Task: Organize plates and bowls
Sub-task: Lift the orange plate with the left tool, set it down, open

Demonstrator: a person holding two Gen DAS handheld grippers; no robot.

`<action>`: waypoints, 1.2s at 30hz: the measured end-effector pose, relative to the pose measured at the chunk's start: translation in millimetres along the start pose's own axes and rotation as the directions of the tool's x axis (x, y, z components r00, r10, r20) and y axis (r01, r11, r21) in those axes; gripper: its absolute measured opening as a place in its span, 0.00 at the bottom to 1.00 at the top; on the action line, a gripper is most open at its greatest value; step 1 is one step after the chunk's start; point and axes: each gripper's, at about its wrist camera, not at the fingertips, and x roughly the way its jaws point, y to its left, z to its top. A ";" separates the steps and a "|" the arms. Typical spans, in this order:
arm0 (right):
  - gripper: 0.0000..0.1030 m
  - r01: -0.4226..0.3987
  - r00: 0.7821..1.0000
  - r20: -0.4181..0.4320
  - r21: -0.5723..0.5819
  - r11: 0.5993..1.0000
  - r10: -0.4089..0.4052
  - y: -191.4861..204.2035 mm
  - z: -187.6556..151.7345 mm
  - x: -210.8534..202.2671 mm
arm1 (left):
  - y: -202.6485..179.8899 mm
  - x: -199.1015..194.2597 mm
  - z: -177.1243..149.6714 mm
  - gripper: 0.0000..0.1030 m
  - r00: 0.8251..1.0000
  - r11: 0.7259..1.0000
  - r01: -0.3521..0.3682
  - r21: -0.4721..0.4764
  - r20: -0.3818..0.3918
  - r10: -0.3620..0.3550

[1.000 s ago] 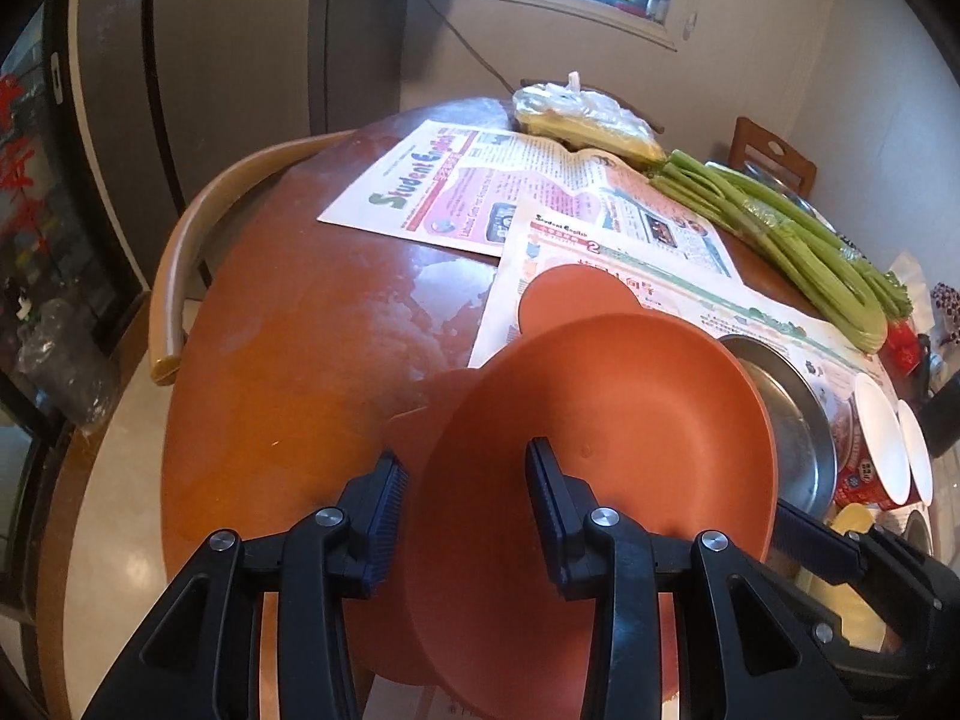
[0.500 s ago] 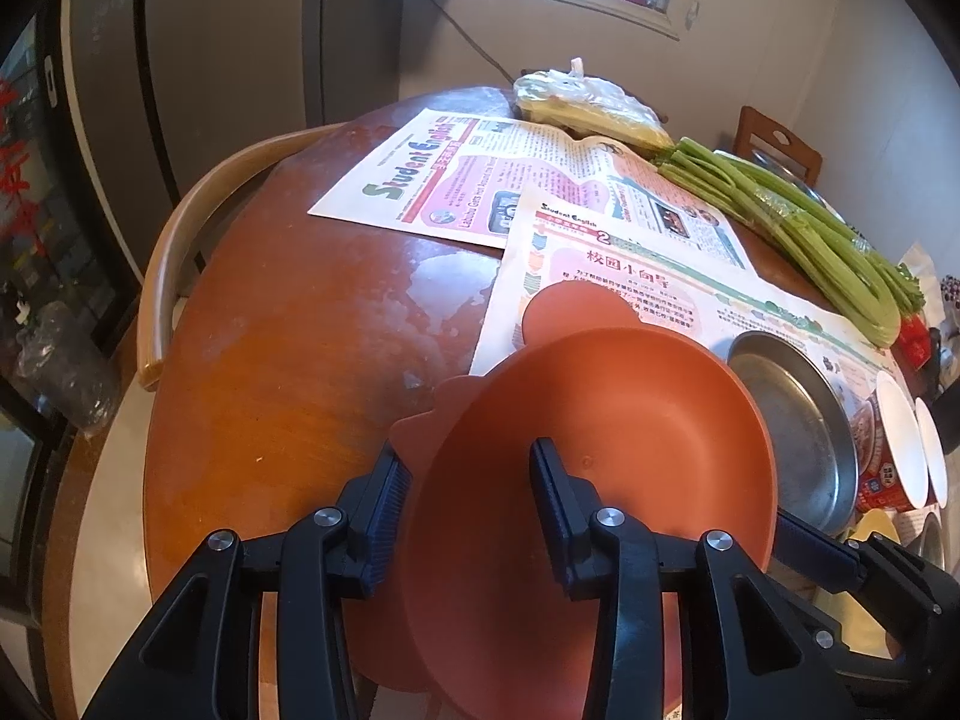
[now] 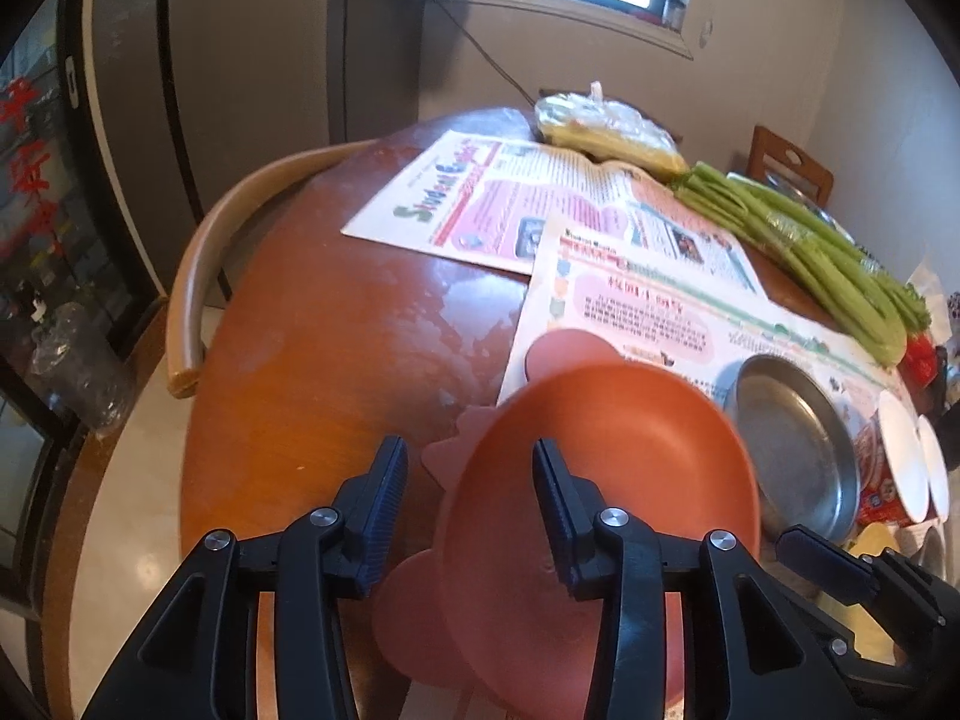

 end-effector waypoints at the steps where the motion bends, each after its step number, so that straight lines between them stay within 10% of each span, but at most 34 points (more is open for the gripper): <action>1: 0.41 0.005 1.000 0.008 -0.001 1.000 -0.005 0.2 0.1 -3.0 | 0.5 -3.6 0.4 0.47 1.000 1.000 0.000 0.000 0.007 0.000; 36: 0.41 0.151 0.970 0.195 -0.010 0.989 -0.146 -76.5 -28.9 -140.5 | -103.3 -93.7 -58.0 0.53 0.983 0.976 0.179 0.125 0.024 -0.183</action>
